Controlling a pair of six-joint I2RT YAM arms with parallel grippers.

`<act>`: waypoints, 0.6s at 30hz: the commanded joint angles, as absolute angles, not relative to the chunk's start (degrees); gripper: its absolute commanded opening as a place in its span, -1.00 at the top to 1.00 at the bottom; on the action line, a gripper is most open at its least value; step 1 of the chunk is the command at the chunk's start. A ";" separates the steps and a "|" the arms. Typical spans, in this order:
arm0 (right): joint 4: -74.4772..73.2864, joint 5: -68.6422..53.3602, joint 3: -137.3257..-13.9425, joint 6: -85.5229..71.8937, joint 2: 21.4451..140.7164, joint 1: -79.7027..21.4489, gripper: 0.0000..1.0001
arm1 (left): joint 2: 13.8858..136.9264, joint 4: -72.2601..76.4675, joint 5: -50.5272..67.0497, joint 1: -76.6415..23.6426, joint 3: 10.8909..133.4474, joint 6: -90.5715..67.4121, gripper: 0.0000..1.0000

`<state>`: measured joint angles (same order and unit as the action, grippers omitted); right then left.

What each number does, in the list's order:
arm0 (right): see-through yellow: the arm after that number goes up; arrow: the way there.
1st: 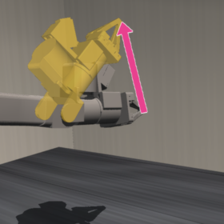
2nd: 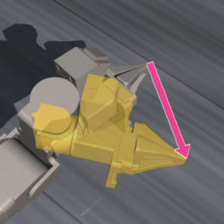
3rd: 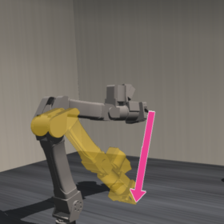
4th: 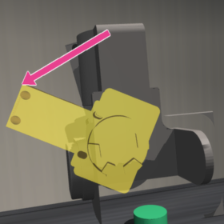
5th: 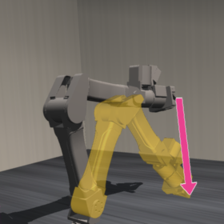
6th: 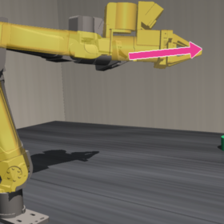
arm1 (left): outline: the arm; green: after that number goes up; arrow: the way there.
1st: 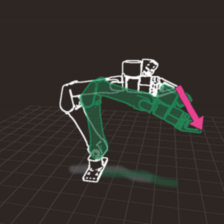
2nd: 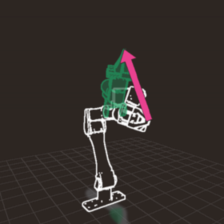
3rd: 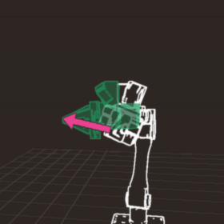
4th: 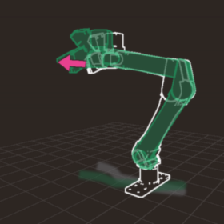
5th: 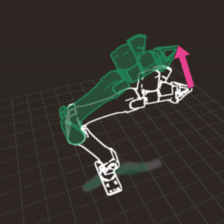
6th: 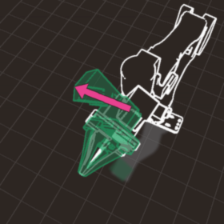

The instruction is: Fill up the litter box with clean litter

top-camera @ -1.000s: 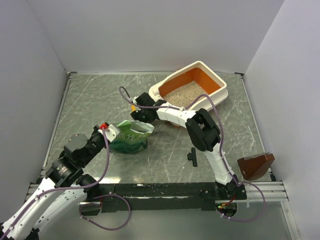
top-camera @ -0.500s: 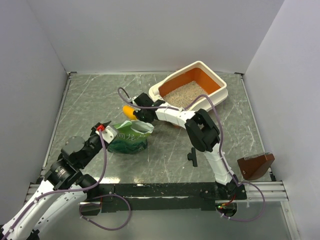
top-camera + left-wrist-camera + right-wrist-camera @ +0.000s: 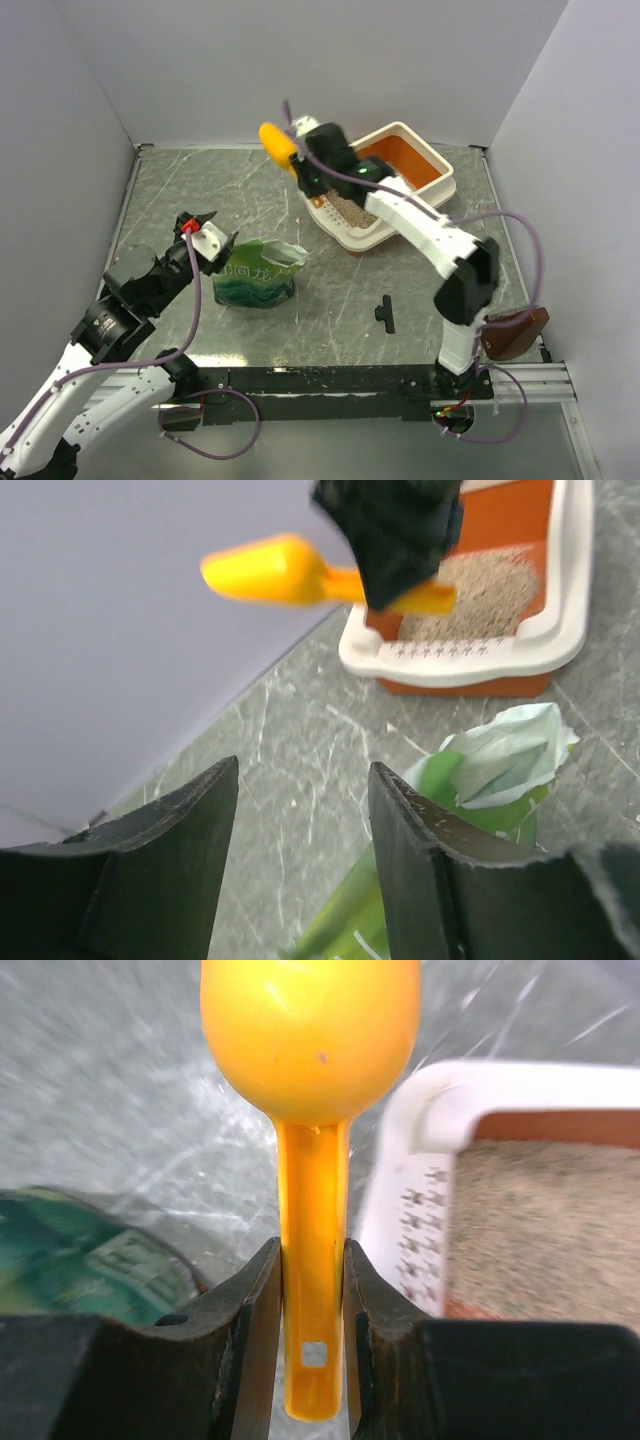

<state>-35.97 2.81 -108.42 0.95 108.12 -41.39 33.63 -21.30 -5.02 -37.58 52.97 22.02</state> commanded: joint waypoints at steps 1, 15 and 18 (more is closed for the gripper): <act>-43.05 0.27 -110.57 0.62 98.54 -40.34 1.00 | 33.40 -18.02 2.71 -37.71 55.02 26.27 -0.19; -53.34 -38.12 -91.17 -4.74 72.70 -37.70 1.00 | 33.05 -8.54 17.49 -37.71 52.04 31.73 -0.22; -54.50 -44.89 -85.02 -5.53 66.56 -37.71 1.00 | 32.35 -8.35 19.76 -37.70 50.98 31.73 -0.28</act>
